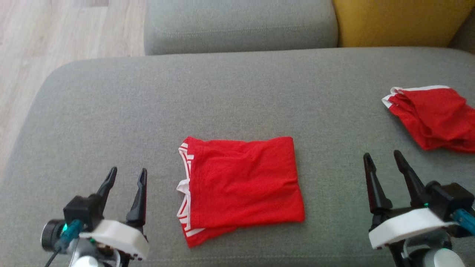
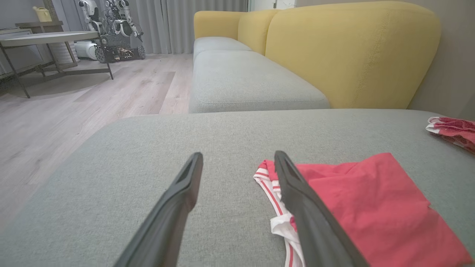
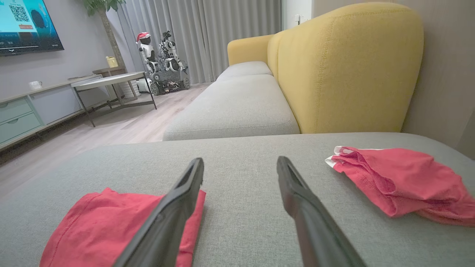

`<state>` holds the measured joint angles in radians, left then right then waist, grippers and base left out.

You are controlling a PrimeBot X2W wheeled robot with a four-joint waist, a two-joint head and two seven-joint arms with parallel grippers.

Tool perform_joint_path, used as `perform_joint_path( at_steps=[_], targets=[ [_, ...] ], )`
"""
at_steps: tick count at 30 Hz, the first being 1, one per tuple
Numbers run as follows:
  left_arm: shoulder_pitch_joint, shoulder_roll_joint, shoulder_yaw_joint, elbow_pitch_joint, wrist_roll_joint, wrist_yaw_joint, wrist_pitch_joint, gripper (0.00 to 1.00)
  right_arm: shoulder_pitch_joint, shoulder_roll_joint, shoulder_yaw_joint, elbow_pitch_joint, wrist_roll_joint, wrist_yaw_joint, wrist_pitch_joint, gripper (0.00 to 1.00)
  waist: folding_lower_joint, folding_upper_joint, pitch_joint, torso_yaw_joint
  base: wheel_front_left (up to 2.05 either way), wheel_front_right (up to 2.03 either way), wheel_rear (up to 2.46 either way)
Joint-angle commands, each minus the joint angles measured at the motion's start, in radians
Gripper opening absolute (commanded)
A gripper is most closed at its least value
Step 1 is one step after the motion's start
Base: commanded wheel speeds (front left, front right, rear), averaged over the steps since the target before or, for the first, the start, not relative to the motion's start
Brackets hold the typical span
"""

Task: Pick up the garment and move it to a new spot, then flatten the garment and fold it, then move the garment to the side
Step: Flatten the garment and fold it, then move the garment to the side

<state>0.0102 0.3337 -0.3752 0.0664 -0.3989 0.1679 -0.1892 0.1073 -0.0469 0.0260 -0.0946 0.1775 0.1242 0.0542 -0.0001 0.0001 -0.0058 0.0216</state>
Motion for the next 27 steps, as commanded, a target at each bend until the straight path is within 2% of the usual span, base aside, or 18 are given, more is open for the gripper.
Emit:
perform_joint_path(
  at_steps=[1, 27],
  targets=[
    [-0.031, 0.029, 0.040, -0.037, -0.005, 0.011, 0.002, 1.00, -0.021, -0.005, 0.013, -0.050, -0.010, 0.007, 0.006, 1.00, 0.0001, -0.0001, -0.010, -0.001, 0.00, 0.00, 0.00],
    [-0.016, 0.035, 0.032, -0.056, -0.019, 0.034, 0.007, 1.00, -0.004, -0.004, -0.008, -0.079, -0.027, 0.007, 0.031, 1.00, 0.0001, -0.0001, -0.017, 0.002, 0.00, 0.00, 0.00]
  ],
)
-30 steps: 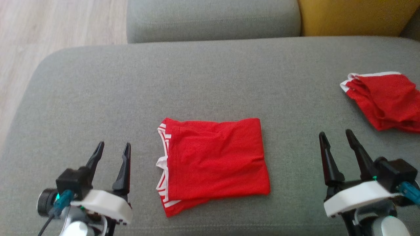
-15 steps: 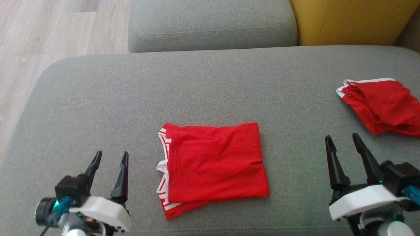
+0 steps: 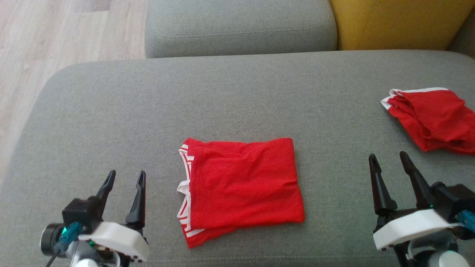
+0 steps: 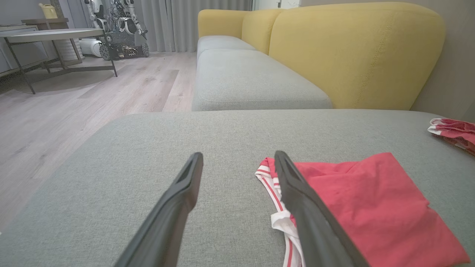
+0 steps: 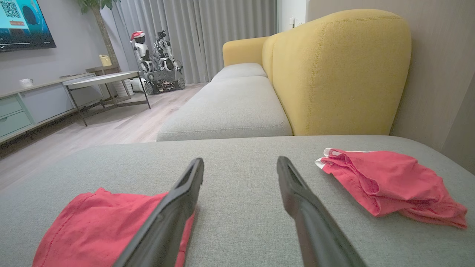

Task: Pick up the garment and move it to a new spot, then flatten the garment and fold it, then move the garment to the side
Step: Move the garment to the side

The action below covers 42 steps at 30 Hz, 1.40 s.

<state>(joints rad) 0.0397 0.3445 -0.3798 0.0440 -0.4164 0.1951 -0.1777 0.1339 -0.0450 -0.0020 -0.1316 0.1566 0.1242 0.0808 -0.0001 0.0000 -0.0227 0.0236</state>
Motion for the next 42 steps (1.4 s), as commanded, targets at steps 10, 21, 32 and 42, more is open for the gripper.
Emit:
perform_joint_path(
  at_steps=[10, 21, 32, 42],
  targets=[
    [-0.075, 0.024, 0.029, -0.046, 0.001, 0.005, -0.007, 1.00, -0.042, -0.005, 0.012, -0.034, -0.009, 0.007, 0.012, 1.00, 0.0001, 0.0000, 0.028, 0.025, 0.00, 0.00, 0.00],
    [-0.226, -0.001, 0.027, -0.052, 0.009, -0.033, -0.048, 1.00, -0.180, -0.005, 0.089, 0.167, -0.008, 0.007, 0.033, 1.00, 0.0001, 0.0000, 0.219, 0.125, 0.00, 0.00, 0.00],
    [-0.323, -0.043, 0.002, 0.003, 0.035, -0.081, -0.077, 1.00, -0.263, -0.005, 0.197, 0.416, 0.037, 0.007, 0.074, 0.44, 0.0001, 0.0000, 0.302, 0.169, 0.00, 0.00, 0.00],
    [-0.325, -0.039, 0.020, 0.003, 0.050, -0.087, -0.083, 1.00, -0.317, -0.007, 0.205, 0.385, 0.020, 0.007, 0.073, 0.00, 0.0001, 0.0000, 0.308, 0.101, 0.00, 0.00, 0.00]
  ],
)
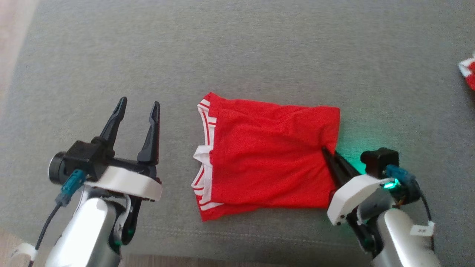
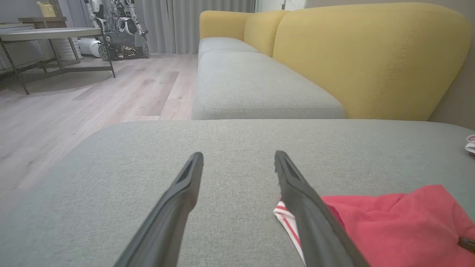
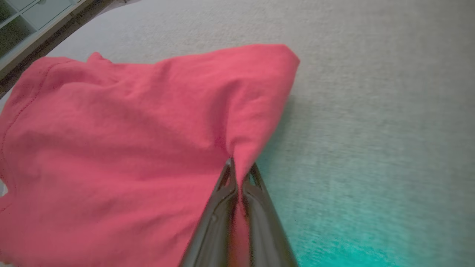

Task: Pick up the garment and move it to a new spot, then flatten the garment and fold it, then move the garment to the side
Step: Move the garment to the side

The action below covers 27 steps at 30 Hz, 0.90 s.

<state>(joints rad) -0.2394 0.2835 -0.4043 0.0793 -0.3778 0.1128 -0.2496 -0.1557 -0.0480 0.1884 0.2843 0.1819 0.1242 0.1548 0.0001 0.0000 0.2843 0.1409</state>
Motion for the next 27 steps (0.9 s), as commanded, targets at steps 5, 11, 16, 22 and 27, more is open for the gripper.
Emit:
perform_joint_path(
  at_steps=[5, 11, 16, 22, 27],
  targets=[
    [-0.051, 0.024, 0.044, -0.052, 0.021, -0.011, -0.011, 1.00, -0.089, -0.037, -0.052, -0.055, -0.023, 0.007, 0.005, 0.00, -0.0001, 0.0000, 0.009, -0.082, 0.00, 0.00, 0.00],
    [-0.068, 0.033, 0.029, -0.069, 0.035, -0.021, -0.010, 1.00, -0.208, -0.102, -0.165, -0.051, -0.034, 0.007, 0.007, 0.00, -0.0001, 0.0000, 0.040, -0.162, 0.00, 0.00, 0.00],
    [-0.094, 0.043, 0.022, -0.087, 0.044, -0.025, 0.002, 1.00, -0.322, -0.173, -0.305, -0.020, -0.034, 0.007, 0.005, 0.00, -0.0001, 0.0000, 0.080, -0.208, 0.00, 0.00, 0.00],
    [-0.125, 0.060, 0.017, -0.112, 0.053, -0.032, 0.016, 1.00, -0.471, -0.272, -0.376, 0.068, -0.027, 0.007, 0.009, 0.00, -0.0001, 0.0000, 0.132, -0.237, 0.00, 0.00, 0.00],
    [-0.149, 0.068, 0.010, -0.137, 0.062, -0.036, 0.026, 1.00, -0.561, -0.356, -0.433, 0.139, -0.045, 0.007, 0.022, 0.00, -0.0001, 0.0000, 0.179, -0.242, 0.00, 0.00, 0.00]
  ],
)
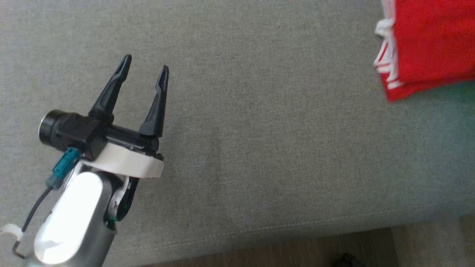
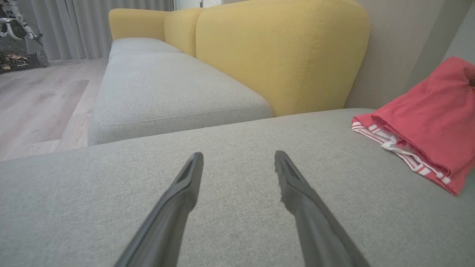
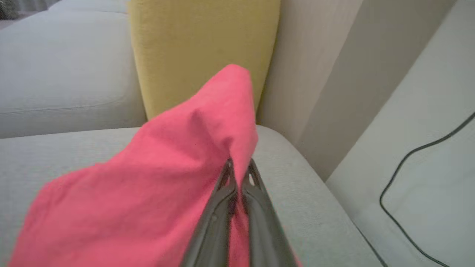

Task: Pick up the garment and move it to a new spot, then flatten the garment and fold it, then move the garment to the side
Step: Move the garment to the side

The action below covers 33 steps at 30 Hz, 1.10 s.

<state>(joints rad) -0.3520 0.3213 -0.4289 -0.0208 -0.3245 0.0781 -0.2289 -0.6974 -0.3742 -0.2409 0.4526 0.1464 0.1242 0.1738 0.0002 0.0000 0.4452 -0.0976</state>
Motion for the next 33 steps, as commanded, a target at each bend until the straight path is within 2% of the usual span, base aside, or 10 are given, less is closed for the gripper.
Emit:
perform_joint_path(
  at_steps=[1, 10, 11, 12, 13, 14, 15, 21, 28, 33],
  targets=[
    [-0.040, 0.033, 0.035, -0.040, 0.009, -0.003, 0.006, 1.00, -0.032, -0.039, -0.018, -0.022, -0.017, 0.007, 0.007, 0.00, -0.0002, 0.0000, 0.027, -0.005, 0.00, 0.00, 0.00],
    [-0.070, 0.054, 0.036, -0.064, 0.015, -0.007, 0.018, 1.00, -0.100, -0.066, 0.009, 0.023, -0.032, 0.007, -0.002, 0.00, -0.0002, 0.0000, 0.100, -0.015, 0.00, 0.00, 0.00],
    [-0.073, 0.054, 0.035, -0.065, 0.016, -0.007, 0.018, 1.00, -0.105, -0.062, 0.005, 0.030, -0.033, 0.007, -0.008, 0.13, -0.0002, 0.0000, 0.103, -0.015, 0.00, 0.00, 0.00],
    [-0.073, 0.054, 0.035, -0.065, 0.016, -0.007, 0.018, 1.00, -0.105, -0.062, 0.005, 0.030, -0.033, 0.007, -0.008, 0.13, -0.0002, 0.0000, 0.103, -0.015, 0.00, 0.00, 0.00],
    [-0.075, 0.055, 0.034, -0.065, 0.016, -0.007, 0.017, 1.00, -0.108, -0.056, 0.002, 0.036, -0.036, 0.007, -0.013, 0.31, -0.0002, 0.0000, 0.106, -0.015, 0.00, 0.00, 0.00],
    [-0.077, 0.056, 0.034, -0.064, 0.015, -0.007, 0.017, 1.00, -0.108, -0.048, -0.001, 0.041, -0.036, 0.007, -0.015, 0.61, -0.0002, 0.0000, 0.107, -0.016, 0.00, 0.00, 0.00],
    [-0.078, 0.056, 0.035, -0.064, 0.014, -0.007, 0.016, 1.00, -0.108, -0.042, -0.003, 0.043, -0.040, 0.007, -0.018, 1.00, -0.0002, 0.0000, 0.109, -0.017, 0.00, 0.00, 0.00],
    [-0.065, 0.057, 0.038, -0.052, 0.005, -0.003, 0.008, 1.00, -0.076, 0.011, -0.033, 0.016, -0.063, 0.007, -0.057, 1.00, -0.0002, 0.0000, 0.085, -0.027, 0.00, 0.00, 0.00],
    [-0.008, 0.040, 0.048, -0.013, -0.024, 0.014, -0.009, 1.00, 0.106, 0.160, -0.012, -0.162, -0.066, 0.007, -0.123, 1.00, -0.0002, 0.0000, -0.023, -0.018, 0.00, 0.00, 0.00],
    [0.045, 0.024, 0.067, 0.008, -0.051, 0.035, -0.018, 1.00, 0.266, 0.260, 0.068, -0.305, -0.058, 0.007, -0.150, 1.00, -0.0002, 0.0000, -0.102, 0.011, 0.00, 0.00, 0.00]
  ],
)
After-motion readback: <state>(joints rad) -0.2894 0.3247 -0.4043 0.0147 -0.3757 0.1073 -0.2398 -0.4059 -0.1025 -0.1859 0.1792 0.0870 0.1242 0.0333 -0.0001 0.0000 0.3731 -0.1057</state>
